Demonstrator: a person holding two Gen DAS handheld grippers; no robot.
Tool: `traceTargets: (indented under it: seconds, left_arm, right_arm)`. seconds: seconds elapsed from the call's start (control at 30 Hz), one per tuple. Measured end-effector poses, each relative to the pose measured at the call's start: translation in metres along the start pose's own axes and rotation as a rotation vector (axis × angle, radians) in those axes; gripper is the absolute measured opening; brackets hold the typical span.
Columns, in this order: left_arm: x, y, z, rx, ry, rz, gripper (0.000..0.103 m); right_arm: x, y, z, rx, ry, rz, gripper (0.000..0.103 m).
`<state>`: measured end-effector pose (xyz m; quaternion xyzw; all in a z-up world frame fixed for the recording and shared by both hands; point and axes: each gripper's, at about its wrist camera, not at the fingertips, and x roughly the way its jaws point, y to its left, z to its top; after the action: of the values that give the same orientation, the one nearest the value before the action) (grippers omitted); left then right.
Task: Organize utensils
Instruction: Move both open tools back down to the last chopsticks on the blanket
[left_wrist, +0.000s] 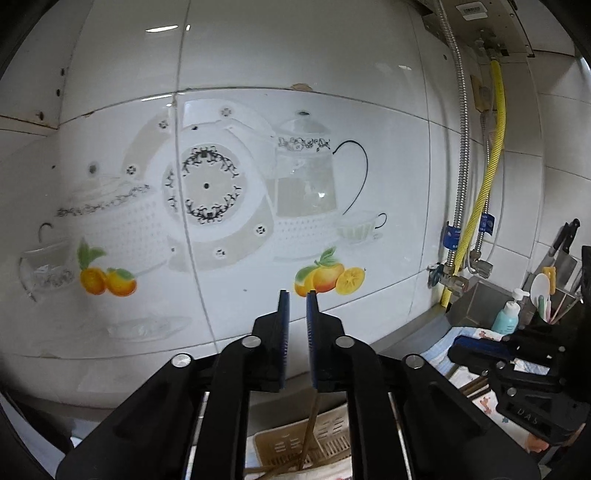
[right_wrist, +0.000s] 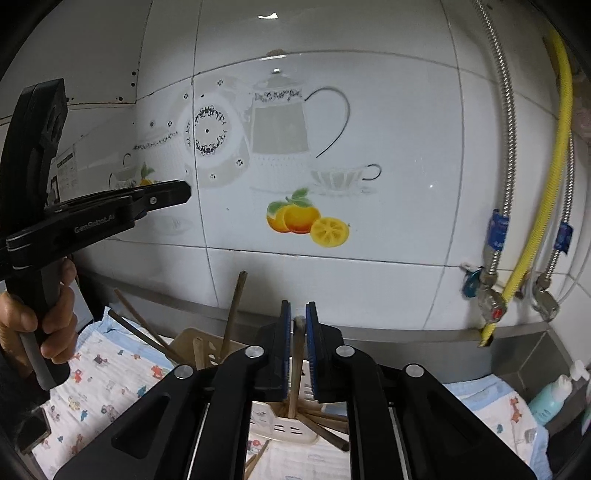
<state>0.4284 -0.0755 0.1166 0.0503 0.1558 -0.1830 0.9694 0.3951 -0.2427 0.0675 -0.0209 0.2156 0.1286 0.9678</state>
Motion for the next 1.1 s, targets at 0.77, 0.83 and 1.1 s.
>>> traceTargets:
  seconds: [0.77, 0.83, 1.1]
  left_arm:
    - [-0.134, 0.03, -0.104, -0.143, 0.032, 0.135, 0.086]
    - [-0.146, 0.032, -0.114, -0.163, 0.038, 0.132, 0.091]
    - [-0.177, 0.03, -0.16, -0.19, 0.079, 0.18, 0.097]
  right_arm:
    - [-0.084, 0.058, -0.129, 0.084, 0.135, -0.001, 0.018]
    - [-0.084, 0.067, -0.146, 0.079, 0.162, -0.012, 0.018]
    - [-0.069, 0.09, -0.221, 0.17, 0.311, 0.007, 0.018]
